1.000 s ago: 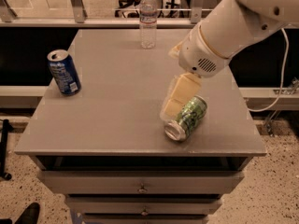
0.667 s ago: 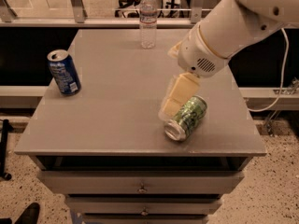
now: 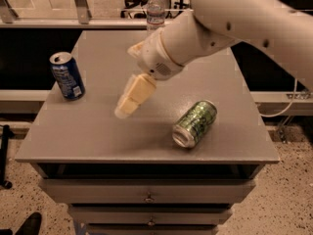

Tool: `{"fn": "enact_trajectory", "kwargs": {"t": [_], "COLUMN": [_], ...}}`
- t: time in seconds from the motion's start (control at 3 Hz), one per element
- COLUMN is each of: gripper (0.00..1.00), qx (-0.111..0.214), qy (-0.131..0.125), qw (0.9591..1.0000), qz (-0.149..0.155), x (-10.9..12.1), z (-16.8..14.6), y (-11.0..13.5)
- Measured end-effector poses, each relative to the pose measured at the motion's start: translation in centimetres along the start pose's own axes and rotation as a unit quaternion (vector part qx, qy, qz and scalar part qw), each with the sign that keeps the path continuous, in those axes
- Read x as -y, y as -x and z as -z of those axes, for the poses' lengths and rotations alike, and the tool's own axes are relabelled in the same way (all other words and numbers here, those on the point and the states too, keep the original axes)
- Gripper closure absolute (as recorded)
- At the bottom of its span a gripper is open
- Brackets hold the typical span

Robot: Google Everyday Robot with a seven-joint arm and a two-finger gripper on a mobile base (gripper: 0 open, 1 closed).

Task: Move pepsi can near water bottle

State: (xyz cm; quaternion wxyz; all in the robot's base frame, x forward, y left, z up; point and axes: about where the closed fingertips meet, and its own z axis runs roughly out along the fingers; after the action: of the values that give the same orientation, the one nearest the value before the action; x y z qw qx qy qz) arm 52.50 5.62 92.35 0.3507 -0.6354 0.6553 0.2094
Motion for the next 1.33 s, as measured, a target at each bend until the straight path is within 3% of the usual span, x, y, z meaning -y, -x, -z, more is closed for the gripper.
{"fn": "enact_trajectory", "kwargs": {"t": [0.33,0.67,1.33], "gripper": [0.0,0.0,0.03], "qx": [0.056,0.118,0.159], "qy": [0.007,0.001,0.016], "qw": [0.9983,0.993,0.9855], "qz": [0.017,0.002,-0.057], "x": [1.2,4.4,6.5], "z": [-5.7,-12.9,-17.9], "y": [3.5,7.0,9.0]}}
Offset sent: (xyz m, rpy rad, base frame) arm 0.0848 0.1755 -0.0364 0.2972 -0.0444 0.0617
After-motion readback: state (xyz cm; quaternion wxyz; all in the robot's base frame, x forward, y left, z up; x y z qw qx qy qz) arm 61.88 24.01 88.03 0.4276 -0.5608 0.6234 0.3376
